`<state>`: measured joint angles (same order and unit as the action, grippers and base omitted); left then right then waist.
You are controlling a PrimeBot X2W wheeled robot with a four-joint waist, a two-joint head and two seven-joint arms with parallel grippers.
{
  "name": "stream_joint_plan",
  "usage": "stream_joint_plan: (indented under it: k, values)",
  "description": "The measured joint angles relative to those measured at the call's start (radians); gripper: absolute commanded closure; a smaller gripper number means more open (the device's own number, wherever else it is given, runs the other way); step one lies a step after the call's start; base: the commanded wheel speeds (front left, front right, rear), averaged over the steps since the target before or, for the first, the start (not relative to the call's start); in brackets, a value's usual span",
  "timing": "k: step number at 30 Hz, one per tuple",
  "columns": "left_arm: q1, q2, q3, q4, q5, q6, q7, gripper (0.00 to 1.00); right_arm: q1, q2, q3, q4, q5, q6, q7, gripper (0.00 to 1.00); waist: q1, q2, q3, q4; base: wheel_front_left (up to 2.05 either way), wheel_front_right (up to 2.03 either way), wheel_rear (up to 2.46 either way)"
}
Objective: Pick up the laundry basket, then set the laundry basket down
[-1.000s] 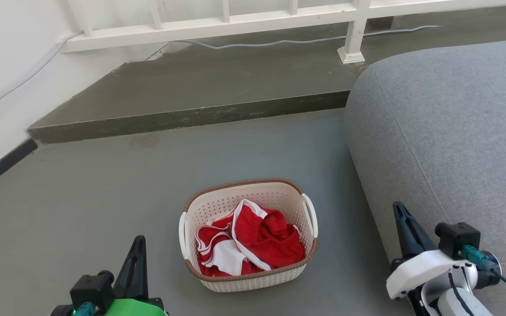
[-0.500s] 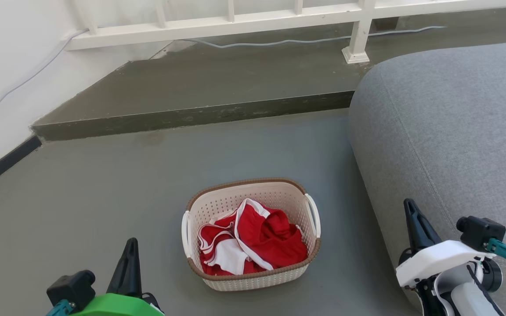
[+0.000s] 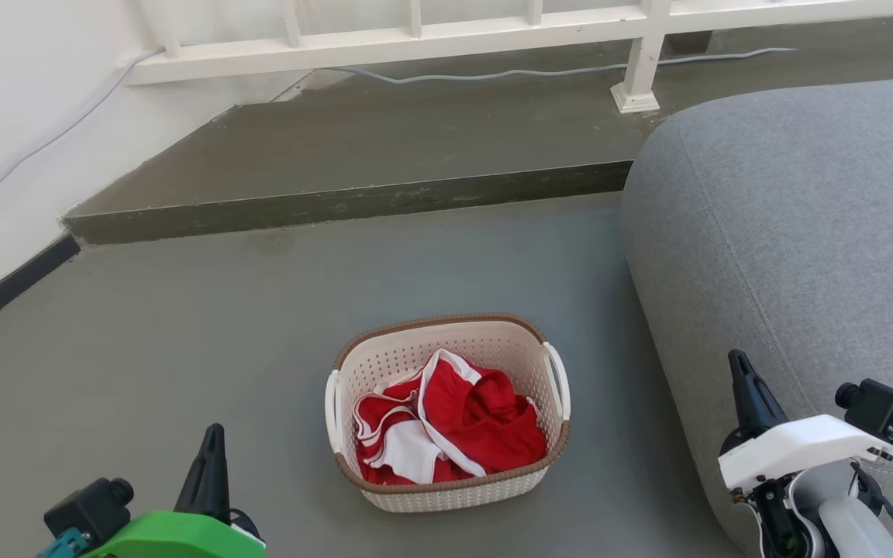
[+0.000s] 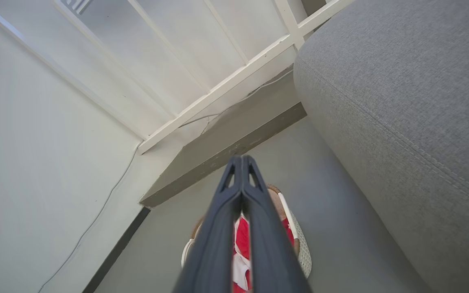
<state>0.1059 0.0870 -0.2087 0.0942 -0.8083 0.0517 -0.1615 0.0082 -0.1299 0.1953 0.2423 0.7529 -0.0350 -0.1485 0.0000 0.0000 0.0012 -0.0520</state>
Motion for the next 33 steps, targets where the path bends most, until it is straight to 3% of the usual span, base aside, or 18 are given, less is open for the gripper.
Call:
stream_joint_plan:
  k: [33]
  values:
    - [-0.067,0.003,0.093,0.075,-0.437,-0.077,0.099,1.00,-0.024,0.024,-0.136,0.009,0.446,0.072,0.110,1.00,0.0000,0.0000,0.001,0.026,0.00,0.00,0.00]
